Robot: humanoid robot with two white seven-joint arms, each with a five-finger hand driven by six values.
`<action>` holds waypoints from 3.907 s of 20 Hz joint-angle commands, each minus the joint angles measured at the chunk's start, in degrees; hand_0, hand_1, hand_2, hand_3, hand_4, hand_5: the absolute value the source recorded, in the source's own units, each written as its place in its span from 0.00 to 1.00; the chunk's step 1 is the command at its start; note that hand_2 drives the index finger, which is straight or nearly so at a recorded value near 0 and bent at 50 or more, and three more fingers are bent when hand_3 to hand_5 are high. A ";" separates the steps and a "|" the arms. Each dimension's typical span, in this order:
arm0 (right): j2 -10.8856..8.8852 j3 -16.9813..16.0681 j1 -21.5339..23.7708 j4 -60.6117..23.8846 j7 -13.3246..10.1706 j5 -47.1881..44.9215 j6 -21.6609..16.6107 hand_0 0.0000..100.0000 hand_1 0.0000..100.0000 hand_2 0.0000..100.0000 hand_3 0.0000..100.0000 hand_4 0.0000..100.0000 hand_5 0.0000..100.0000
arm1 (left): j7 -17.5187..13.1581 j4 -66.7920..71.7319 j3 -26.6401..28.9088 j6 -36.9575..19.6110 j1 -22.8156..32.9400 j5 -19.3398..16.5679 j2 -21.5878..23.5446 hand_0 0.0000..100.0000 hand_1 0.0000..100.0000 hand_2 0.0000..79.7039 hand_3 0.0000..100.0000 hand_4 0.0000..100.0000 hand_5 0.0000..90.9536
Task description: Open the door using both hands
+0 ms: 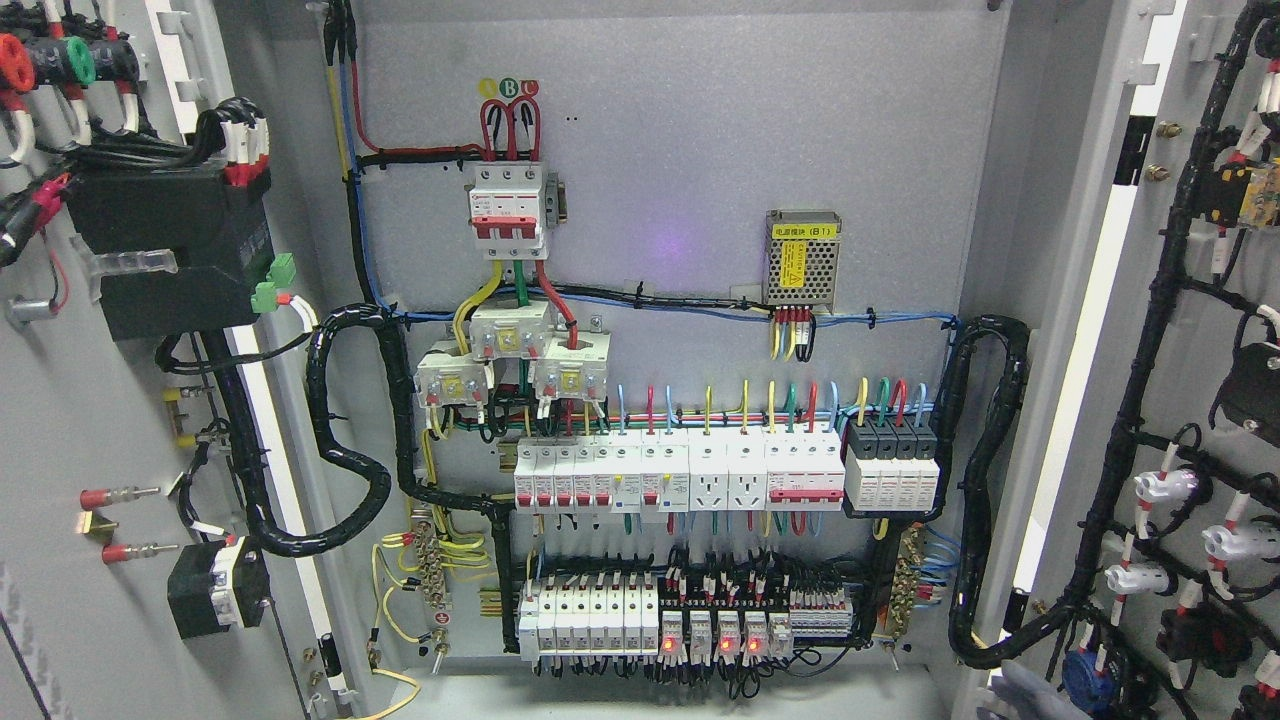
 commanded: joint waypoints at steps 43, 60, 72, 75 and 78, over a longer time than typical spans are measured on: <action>-8.78 -15.65 1.61 2.21 0.05 -13.83 4.98 0.10 0.13 0.00 0.00 0.00 0.00 | -0.18 -18.50 26.33 -46.98 0.97 1.45 -8.73 0.12 0.56 0.00 0.00 0.00 0.00; -8.86 -18.46 2.58 7.39 0.05 -17.52 4.89 0.10 0.13 0.00 0.00 0.00 0.00 | -0.27 -18.06 35.82 -46.90 2.46 7.51 -7.51 0.12 0.56 0.00 0.00 0.00 0.00; -9.39 -20.13 1.62 9.50 0.13 -17.52 4.72 0.10 0.13 0.00 0.00 0.00 0.00 | -0.36 -16.66 41.36 -45.93 3.70 10.06 -6.62 0.12 0.56 0.00 0.00 0.00 0.00; -9.92 -21.10 1.53 10.29 0.13 -17.52 4.63 0.10 0.13 0.00 0.00 0.00 0.00 | -0.45 -13.24 41.45 -45.14 3.43 10.94 -5.92 0.12 0.56 0.00 0.00 0.00 0.00; -9.92 -21.62 1.27 10.65 0.13 -17.52 4.63 0.10 0.13 0.00 0.00 0.00 0.00 | -0.36 -11.73 43.82 -44.79 2.73 12.17 -5.04 0.12 0.56 0.00 0.00 0.00 0.00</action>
